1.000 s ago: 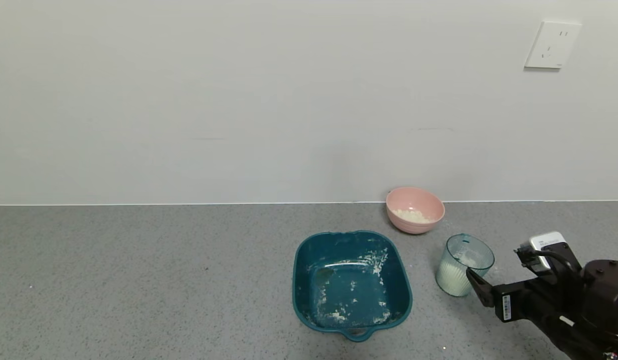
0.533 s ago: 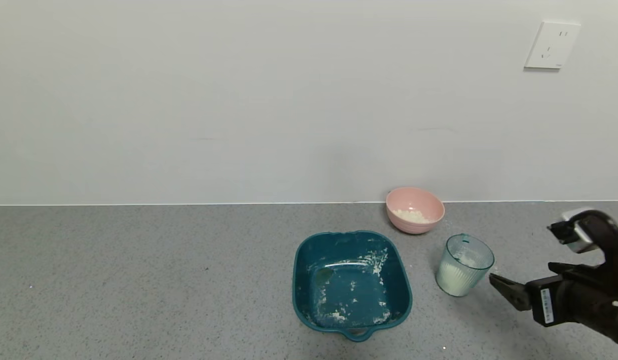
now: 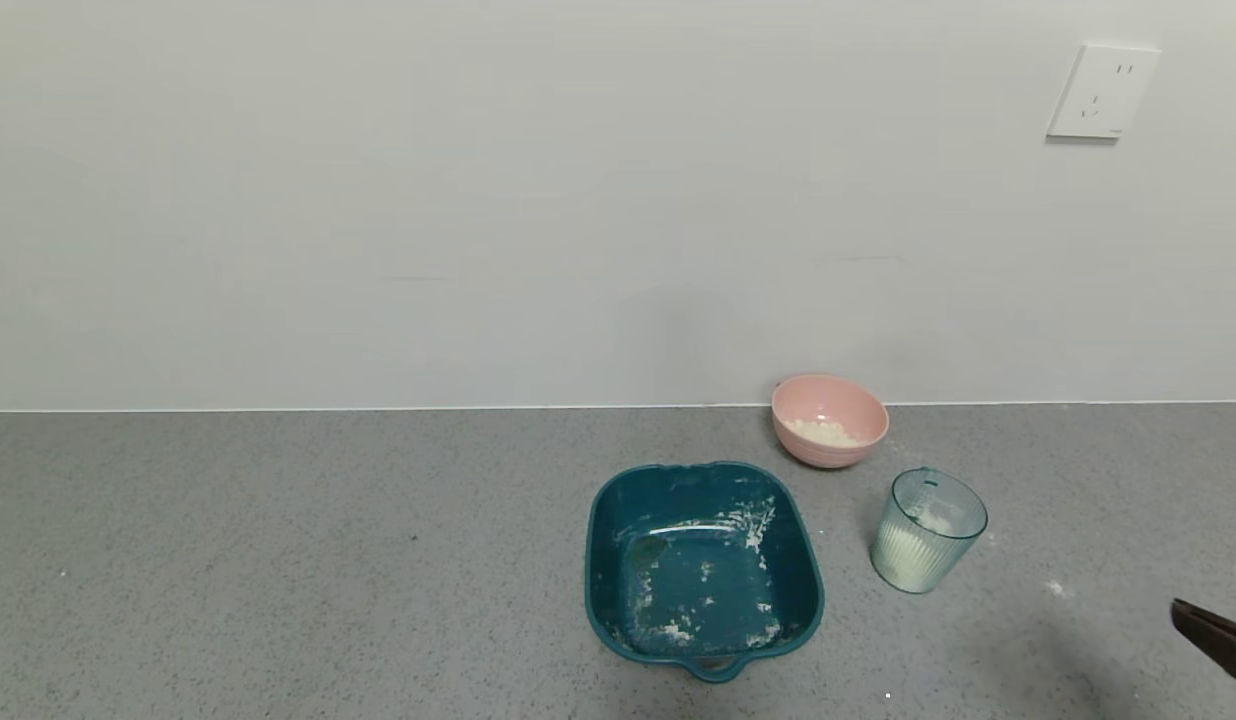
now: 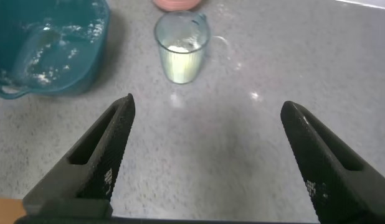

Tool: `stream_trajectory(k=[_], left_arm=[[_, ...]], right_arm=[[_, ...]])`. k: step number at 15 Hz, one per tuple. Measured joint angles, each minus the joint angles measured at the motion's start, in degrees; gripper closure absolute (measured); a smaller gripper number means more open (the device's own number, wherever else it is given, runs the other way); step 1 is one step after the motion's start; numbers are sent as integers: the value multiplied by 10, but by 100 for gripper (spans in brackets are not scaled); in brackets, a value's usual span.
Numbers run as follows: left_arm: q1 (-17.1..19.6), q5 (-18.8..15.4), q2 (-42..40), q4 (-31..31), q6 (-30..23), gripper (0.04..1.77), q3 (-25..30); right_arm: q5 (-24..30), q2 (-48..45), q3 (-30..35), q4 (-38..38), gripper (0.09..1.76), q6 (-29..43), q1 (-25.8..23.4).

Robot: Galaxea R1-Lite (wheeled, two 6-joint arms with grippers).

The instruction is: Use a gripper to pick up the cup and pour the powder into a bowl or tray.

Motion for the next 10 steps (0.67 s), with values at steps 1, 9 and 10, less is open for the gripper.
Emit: stream_trajectory(k=[1,9,10], left_arm=[[0,0,0,0,0,9,0],[0,0,0,0,0,9,0],[0,0,0,0,0,9,0]], right_arm=[[-13,-34,0,20,15,0,-7],[-50,-238,-5,123,15,-77,-156],[-29,-256,-5,125,15,-79,-181]])
